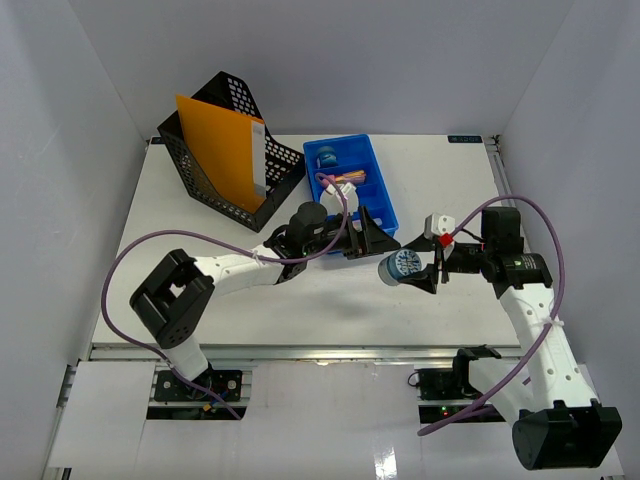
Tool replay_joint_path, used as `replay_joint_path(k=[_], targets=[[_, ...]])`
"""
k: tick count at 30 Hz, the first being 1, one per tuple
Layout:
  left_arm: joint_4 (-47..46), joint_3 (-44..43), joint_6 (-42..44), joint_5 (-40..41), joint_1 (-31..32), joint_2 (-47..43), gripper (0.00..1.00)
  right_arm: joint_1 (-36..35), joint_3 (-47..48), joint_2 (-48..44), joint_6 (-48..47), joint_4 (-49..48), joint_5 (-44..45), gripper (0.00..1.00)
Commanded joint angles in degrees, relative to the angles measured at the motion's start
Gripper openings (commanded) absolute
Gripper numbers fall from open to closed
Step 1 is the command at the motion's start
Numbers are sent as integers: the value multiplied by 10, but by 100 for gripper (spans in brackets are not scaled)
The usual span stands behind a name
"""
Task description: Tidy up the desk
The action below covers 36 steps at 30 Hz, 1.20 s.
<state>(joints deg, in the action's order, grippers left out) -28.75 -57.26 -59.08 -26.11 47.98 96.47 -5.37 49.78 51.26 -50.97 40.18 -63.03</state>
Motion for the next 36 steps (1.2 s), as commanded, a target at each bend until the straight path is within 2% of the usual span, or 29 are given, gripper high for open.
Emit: replay_joint_path(k=[1,7,15,25,32,36], targets=[[-18,-23,-9,-17,8,-4,98,-9,-6,-5,45,-85,8,8],[-18,-21,-10,-2,8,-19,98,-14,-27,-15,45,-94,12,8],[-30,-18,-35,-9,9,-24,98,-16,-34,-23,98,-159,53,8],[49,-32,-6,-17,8,-32,98,-17,-15,-18,120,-195,74,8],[65,-49,-9,-30,9,-24,98,-26,-26,-14,130,-219,85,8],[69,-58,-13,-37,9,-19,90,-37,-37,-17,132,-230,94,8]])
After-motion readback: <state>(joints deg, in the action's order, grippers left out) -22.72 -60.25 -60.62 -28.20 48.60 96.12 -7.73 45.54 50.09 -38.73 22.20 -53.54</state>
